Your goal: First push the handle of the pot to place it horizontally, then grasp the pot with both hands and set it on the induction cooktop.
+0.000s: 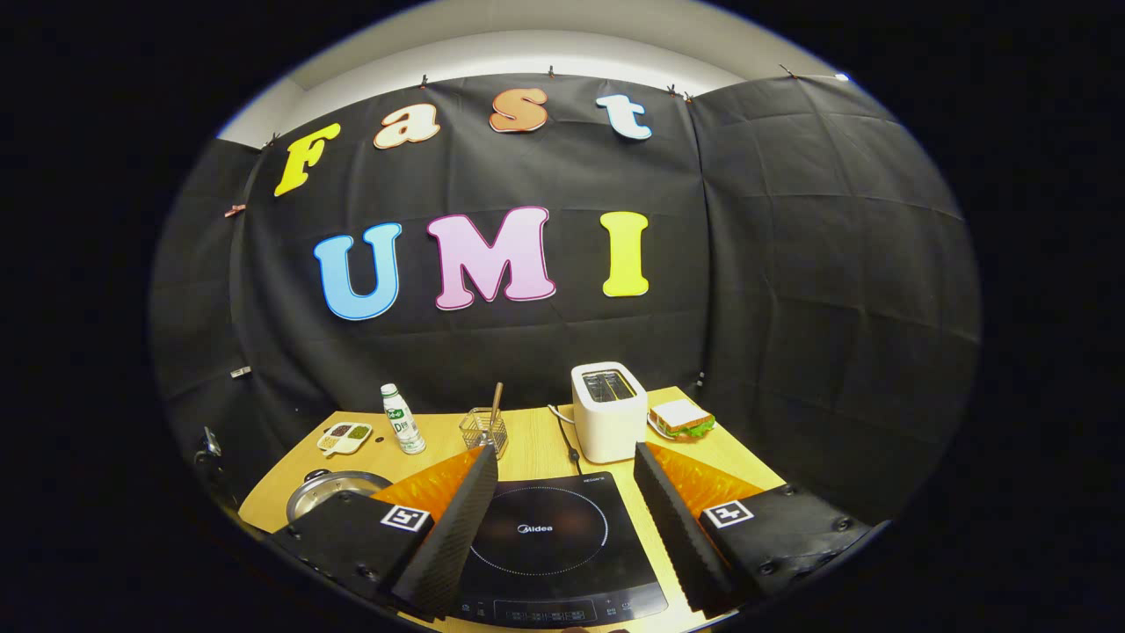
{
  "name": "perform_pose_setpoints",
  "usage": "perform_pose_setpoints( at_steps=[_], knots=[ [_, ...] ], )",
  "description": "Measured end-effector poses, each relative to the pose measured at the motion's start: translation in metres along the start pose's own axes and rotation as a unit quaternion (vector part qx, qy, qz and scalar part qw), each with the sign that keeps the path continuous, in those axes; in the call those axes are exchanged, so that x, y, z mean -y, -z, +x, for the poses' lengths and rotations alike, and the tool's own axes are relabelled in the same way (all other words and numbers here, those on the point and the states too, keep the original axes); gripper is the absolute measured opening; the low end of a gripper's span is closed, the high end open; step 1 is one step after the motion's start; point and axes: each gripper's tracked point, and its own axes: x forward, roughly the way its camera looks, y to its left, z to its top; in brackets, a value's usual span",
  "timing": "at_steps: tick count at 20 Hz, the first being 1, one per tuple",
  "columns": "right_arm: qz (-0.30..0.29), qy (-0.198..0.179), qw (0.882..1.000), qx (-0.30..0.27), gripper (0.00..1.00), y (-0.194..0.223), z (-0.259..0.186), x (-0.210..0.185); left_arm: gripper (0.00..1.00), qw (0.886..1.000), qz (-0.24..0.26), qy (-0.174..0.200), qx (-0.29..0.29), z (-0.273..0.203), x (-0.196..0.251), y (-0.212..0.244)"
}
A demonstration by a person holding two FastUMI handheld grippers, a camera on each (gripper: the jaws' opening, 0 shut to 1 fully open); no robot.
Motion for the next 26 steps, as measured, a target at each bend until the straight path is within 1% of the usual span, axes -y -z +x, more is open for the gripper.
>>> perform_pose_setpoints(
  at_steps=[4,7,13,23,24,26],
  knots=[
    [0.004,-0.002,1.0,-0.006,0.97,0.0,0.013,0.014,0.05,0.999,0.02,-0.003,-0.025,0.023,0.011,0.002],
    [0.001,-0.006,1.0,-0.01,0.99,0.003,0.021,0.022,0.05,0.998,0.033,-0.01,-0.045,0.04,0.017,0.004],
    [0.0,-0.015,1.0,-0.014,0.99,0.003,0.03,0.032,0.05,0.997,0.047,-0.006,-0.066,0.063,0.03,-0.002],
    [0.004,-0.001,1.0,-0.03,0.99,0.012,0.041,0.064,0.05,0.995,0.061,-0.01,-0.073,0.087,0.044,-0.025],
    [0.004,0.0,0.999,-0.032,0.99,0.013,0.042,0.066,0.07,0.995,0.062,-0.011,-0.073,0.09,0.045,-0.028],
    [0.003,0.0,0.999,-0.034,0.99,0.015,0.043,0.069,0.05,0.996,0.06,-0.011,-0.072,0.094,0.047,-0.034]
  ],
)
